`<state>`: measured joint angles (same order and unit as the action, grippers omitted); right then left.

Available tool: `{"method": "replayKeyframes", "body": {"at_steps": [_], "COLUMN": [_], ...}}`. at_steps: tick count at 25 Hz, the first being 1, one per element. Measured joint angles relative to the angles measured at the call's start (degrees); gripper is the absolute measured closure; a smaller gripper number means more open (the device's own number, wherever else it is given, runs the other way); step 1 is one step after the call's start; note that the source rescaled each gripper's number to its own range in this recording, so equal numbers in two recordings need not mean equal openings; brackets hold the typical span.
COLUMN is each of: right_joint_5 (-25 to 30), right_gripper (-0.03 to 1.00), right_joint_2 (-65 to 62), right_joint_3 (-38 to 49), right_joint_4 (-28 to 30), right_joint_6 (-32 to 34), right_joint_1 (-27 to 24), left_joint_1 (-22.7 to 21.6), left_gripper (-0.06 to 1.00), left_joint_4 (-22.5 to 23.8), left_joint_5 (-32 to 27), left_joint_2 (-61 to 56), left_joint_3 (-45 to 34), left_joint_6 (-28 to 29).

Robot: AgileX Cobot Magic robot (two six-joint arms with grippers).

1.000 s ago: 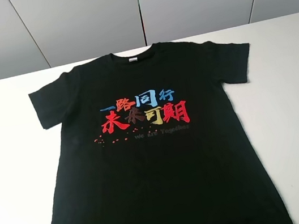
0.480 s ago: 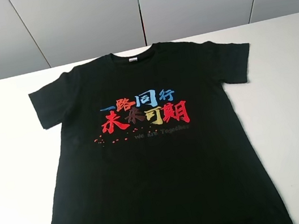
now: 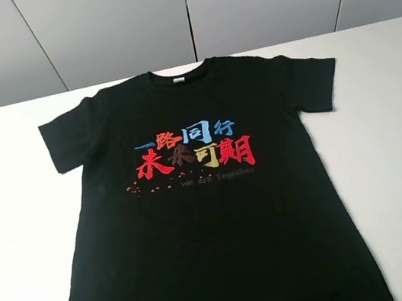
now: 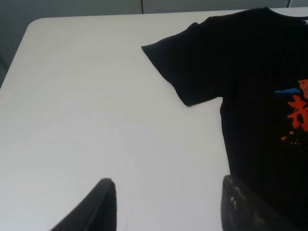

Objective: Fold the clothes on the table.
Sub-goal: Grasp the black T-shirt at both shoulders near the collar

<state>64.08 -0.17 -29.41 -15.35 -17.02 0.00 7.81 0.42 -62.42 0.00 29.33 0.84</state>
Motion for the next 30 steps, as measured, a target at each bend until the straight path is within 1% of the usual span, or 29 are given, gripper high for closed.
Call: {"method": "replayKeyframes", "body": {"at_steps": [6, 10, 12, 13, 15, 16, 18, 20, 22, 24, 26, 27, 30], "right_joint_5": [0.00, -0.23, -1.19, -2.28, -7.77, -11.18, -15.81, -17.88, -17.72, -16.05, -12.97, -11.45, -5.56], "right_gripper": [0.07, 0.07, 0.07, 0.07, 0.07, 0.07, 0.07, 0.07, 0.07, 0.07, 0.07, 0.07, 0.07], "right_joint_2": [0.00, 0.00, 0.50, 1.37, 5.66, 8.87, 16.29, 24.93, 35.13, 44.62, 54.43, 59.27, 71.91], "right_joint_3": [0.00, 0.00, -0.15, -0.78, -3.57, -5.37, -11.11, -17.42, -24.82, -31.77, -38.27, -41.49, -48.83], "right_joint_4": [-0.22, -0.21, -0.21, -0.21, -0.21, -0.21, -0.21, -0.21, -0.32, -1.15, -3.20, -3.92, -4.93], "right_joint_6": [0.32, 0.45, 0.25, 0.12, 0.02, -0.01, -1.22, -4.41, -8.22, -12.87, -17.20, -19.26, -23.91], "right_joint_1": [0.00, 0.00, 0.00, 0.00, 0.00, 0.00, 0.00, 0.00, 0.00, 0.00, 0.00, -0.04, 1.00], "left_joint_1": [0.00, 0.00, 0.00, 0.00, 0.00, 0.00, 0.00, 0.00, 0.00, 0.00, 0.10, 0.39, 3.42], "left_gripper": [0.31, 0.31, 0.31, 0.31, 0.31, 0.31, 0.31, 0.31, 0.31, 0.31, 0.31, 0.31, 0.31], "left_joint_4": [-0.42, 1.17, 1.93, 2.04, 2.18, 2.18, 2.34, 2.22, 1.29, -1.01, -4.84, -6.58, -9.76], "left_joint_5": [0.00, 0.00, 0.00, 0.00, 0.75, 2.22, 6.44, 11.34, 15.42, 18.19, 17.01, 15.20, 11.30], "left_joint_2": [0.00, 0.00, 0.00, 0.10, 1.84, 3.68, 8.31, 14.56, 22.70, 31.55, 42.87, 48.75, 65.56], "left_joint_3": [0.00, 0.00, 0.00, 0.00, 0.41, 1.17, 3.43, 5.95, 8.81, 12.40, 16.68, 19.48, 27.74], "left_joint_6": [0.00, 2.06, 2.76, 2.77, 2.88, 2.88, 1.51, -0.48, -3.99, -10.71, -20.38, -23.41, -28.78]}}
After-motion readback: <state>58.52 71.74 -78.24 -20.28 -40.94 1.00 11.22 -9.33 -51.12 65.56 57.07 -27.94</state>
